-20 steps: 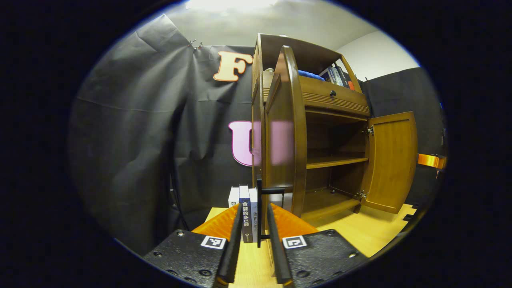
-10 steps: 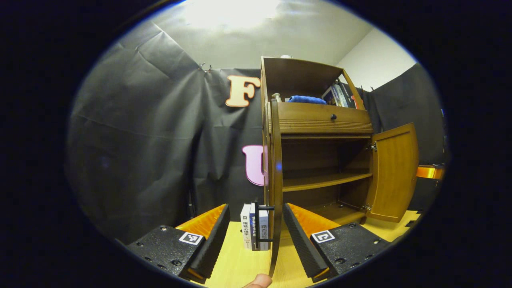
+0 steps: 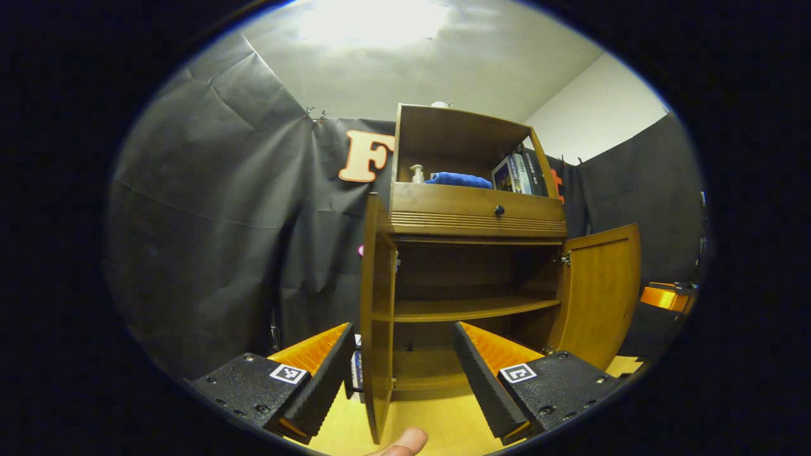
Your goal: Open the right door of the double-door shoe cabinet with the right hand, and open the left door with the left hand.
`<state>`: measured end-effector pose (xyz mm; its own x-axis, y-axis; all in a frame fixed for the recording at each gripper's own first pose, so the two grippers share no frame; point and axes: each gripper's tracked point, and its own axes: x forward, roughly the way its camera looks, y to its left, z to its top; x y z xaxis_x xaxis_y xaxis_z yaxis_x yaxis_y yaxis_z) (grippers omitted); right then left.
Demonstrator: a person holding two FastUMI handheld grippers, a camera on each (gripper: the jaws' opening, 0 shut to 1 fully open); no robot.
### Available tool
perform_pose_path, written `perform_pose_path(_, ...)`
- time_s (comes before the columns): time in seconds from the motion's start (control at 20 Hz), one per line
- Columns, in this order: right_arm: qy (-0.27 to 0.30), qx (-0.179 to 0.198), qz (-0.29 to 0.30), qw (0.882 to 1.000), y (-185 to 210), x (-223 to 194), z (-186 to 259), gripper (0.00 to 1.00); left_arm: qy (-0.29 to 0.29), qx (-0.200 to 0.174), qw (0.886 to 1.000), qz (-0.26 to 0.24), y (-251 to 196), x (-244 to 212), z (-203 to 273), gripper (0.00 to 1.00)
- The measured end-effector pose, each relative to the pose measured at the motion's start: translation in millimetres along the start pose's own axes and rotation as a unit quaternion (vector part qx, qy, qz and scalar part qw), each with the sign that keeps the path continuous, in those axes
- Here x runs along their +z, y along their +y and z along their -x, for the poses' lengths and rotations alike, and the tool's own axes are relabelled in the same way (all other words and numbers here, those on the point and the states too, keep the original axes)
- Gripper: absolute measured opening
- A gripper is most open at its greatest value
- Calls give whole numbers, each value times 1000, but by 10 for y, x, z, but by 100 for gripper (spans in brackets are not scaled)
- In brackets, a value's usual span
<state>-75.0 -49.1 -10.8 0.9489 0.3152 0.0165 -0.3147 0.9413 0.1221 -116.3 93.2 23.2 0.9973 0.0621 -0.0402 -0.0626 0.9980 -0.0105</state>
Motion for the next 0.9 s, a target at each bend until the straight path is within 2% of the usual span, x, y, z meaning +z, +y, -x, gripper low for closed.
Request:
perform_pose_path(0.1,-7,-16,-2,1000,-95,76,-16,98,-1,-9,1000,4,-173,16,-79,92)
perform_pose_path(0.3,-26,-88,-4,996,-373,168,-50,98,-11,-23,1000,2,-526,63,-275,92)
perform_pose_path(0.4,-30,-92,-6,995,-356,187,-96,98,-16,-37,999,5,-740,49,-388,95)
perform_pose_path(0.5,-27,-88,4,996,-323,168,-166,98,-18,-50,999,7,-944,31,-510,92)
perform_pose_path(0.55,-30,-92,9,995,-341,192,-206,98,-19,-56,998,7,-1037,23,-582,95)
perform_pose_path(0.6,-34,-95,15,995,-342,222,-248,95,-20,-59,998,6,-1109,11,-657,92)
perform_pose_path(0.7,-48,-101,20,994,-334,289,-312,98,-26,-53,998,4,-1172,18,-788,92)
perform_pose_path(0.9,-65,-116,23,991,-330,396,-499,95,-37,-53,998,18,-1290,-17,-1085,92)
